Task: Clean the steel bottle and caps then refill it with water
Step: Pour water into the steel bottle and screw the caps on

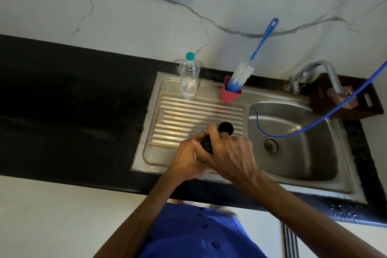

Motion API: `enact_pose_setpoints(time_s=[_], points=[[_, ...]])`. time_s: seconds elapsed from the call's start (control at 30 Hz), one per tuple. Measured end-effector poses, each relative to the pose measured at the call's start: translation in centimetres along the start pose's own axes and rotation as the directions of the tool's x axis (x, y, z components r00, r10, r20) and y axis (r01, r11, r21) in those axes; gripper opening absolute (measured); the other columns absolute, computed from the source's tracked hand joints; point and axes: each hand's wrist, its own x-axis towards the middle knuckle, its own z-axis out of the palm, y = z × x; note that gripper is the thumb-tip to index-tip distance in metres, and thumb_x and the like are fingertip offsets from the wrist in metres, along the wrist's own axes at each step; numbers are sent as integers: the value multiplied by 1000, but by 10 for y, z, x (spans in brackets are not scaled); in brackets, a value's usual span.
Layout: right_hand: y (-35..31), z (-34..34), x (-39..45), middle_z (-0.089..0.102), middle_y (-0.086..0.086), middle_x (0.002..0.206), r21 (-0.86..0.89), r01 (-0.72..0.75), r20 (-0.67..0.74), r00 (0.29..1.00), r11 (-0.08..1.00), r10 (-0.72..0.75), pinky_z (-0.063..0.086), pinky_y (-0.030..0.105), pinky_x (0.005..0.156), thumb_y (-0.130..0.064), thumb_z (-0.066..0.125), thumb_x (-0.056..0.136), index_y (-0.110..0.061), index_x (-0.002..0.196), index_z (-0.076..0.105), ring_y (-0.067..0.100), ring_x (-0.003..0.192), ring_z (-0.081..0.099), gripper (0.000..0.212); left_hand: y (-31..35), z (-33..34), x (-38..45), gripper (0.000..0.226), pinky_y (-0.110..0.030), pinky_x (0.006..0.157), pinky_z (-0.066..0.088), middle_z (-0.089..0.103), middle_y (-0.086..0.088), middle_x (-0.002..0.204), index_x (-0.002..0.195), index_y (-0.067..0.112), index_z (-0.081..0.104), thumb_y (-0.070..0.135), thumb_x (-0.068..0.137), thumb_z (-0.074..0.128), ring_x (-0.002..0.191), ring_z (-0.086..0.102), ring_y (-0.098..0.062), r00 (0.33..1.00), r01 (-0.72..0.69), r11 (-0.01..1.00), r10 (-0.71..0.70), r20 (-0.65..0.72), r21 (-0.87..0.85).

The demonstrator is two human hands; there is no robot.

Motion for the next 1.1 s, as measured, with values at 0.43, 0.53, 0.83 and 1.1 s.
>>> enact_pose_setpoints(time_s=[0.43, 0.53, 0.83, 1.1], points=[[35, -23, 40, 40, -6, 50, 121, 36, -94, 995, 992, -25, 32, 24, 47, -56, 43, 97, -22, 85, 54, 15, 41, 37, 37, 25, 5, 33, 40, -17, 61, 51, 72, 15, 81, 98, 26, 65, 19, 68, 92, 75, 69, -10, 996, -68, 983, 57, -71, -170], [13, -21, 54, 25, -9, 50, 46, -489, -52, 870, 871, 491, 31, 27, 57, -51, 47, 96, -22, 82, 56, 17, 49, 40, 34, 26, 17, 50, 56, -5, 74, 39, 61, 27, 102, 131, 27, 59, 51, 83, 73, 84, 56, 8, 916, -83, 970, 165, -365, 230], [46, -12, 47, 59, 0, 93, 201, 272, -46, 962, 941, -268, 41, 32, 49, -39, 46, 102, -20, 104, 61, 15, 62, 52, 24, 22, -17, 54, 44, -24, 64, 59, 70, 20, 82, 91, 37, 63, 35, 59, 93, 76, 70, 1, 998, -57, 983, 61, -18, 175], [47, -27, 74, 61, -5, 76, 455, -419, 333, 898, 786, 286, 46, 26, 62, -43, 50, 98, -20, 96, 52, 11, 70, 63, 23, 44, -4, 55, 51, -30, 71, 59, 69, 19, 95, 105, 38, 58, 44, 63, 87, 80, 66, -2, 955, -35, 983, 86, -283, 181]])
